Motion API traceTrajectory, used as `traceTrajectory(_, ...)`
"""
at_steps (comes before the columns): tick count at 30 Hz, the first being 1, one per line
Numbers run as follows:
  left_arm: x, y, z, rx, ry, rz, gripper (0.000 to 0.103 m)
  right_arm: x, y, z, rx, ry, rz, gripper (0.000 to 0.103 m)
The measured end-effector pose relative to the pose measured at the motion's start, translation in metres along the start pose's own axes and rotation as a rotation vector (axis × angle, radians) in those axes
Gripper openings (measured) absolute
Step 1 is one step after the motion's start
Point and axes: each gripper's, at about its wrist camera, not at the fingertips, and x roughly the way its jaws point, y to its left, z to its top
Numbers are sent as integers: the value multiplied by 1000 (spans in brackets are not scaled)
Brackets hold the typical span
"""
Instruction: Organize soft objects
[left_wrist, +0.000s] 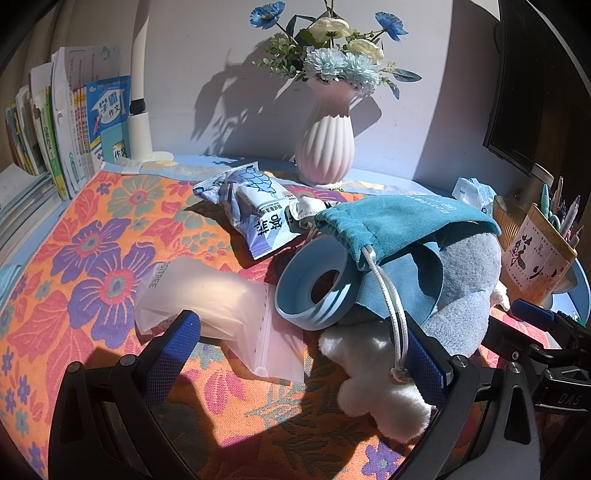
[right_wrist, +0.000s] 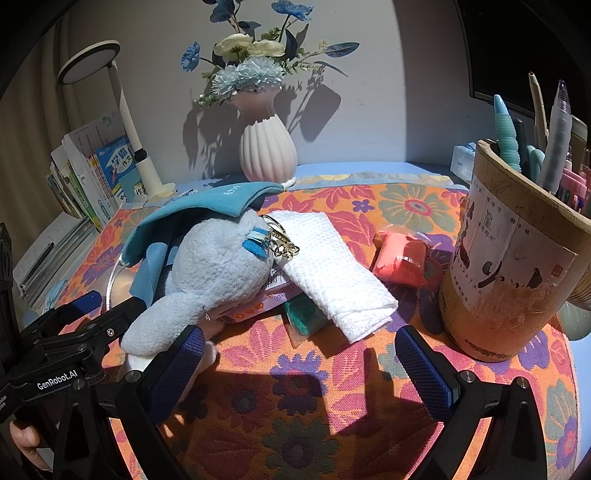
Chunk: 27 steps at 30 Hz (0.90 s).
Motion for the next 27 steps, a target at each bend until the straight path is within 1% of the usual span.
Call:
traceTrajectory(5,0,0,0,-3,0,1,102,1,-1,-1,3,-2,0,103)
traceTrajectory(7,-2,3,0,-18,-1,1,102,-1,-1,-1,7,-9,4,103)
traceTrajectory(8,-3,5,0,-25,-1,-6,102,-3,-2,-1,8,-14,12,103)
traceTrajectory(11,-15,16,4,-59,0,-60,102,-15,-4,-1,8,-27,49,103)
traceTrajectory(13,-22,24,10,-69,-10,-55,102,-21,-3,1,0,-26,40,103)
traceTrajectory(15,-30,32,21,-76,-18,-36,102,-26,-2,4,-15,-17,12,103)
traceTrajectory(18,-40,39,39,-79,-42,-50,102,-33,-2,11,-37,-28,-8,103)
traceTrajectory(19,-41,38,43,-67,-42,-54,102,-35,-3,14,-44,-35,-24,103)
traceTrajectory(20,-41,35,46,-43,-40,-57,102,-35,-3,16,-55,-35,-54,99)
traceTrajectory(21,-41,28,49,4,-33,-70,102,-34,-3,19,-75,-28,-86,95)
traceTrajectory(22,-40,22,50,50,-27,-84,102,-32,-3,22,-94,-17,-101,86)
traceTrajectory(23,-38,11,51,121,-20,-106,102,-28,-3,24,-114,1,-112,79)
traceTrajectory(24,-36,3,52,169,-18,-116,102,-23,-3,25,-134,26,-122,77)
traceTrajectory(25,-34,-6,51,222,-23,-119,102,-17,-3,25,-148,50,-131,72)
traceTrajectory(26,-32,-10,52,249,-24,-119,102,-12,-3,26,-153,63,-134,69)
traceTrajectory(27,-28,-17,52,286,-20,-121,102,-6,-3,27,-159,84,-131,68)
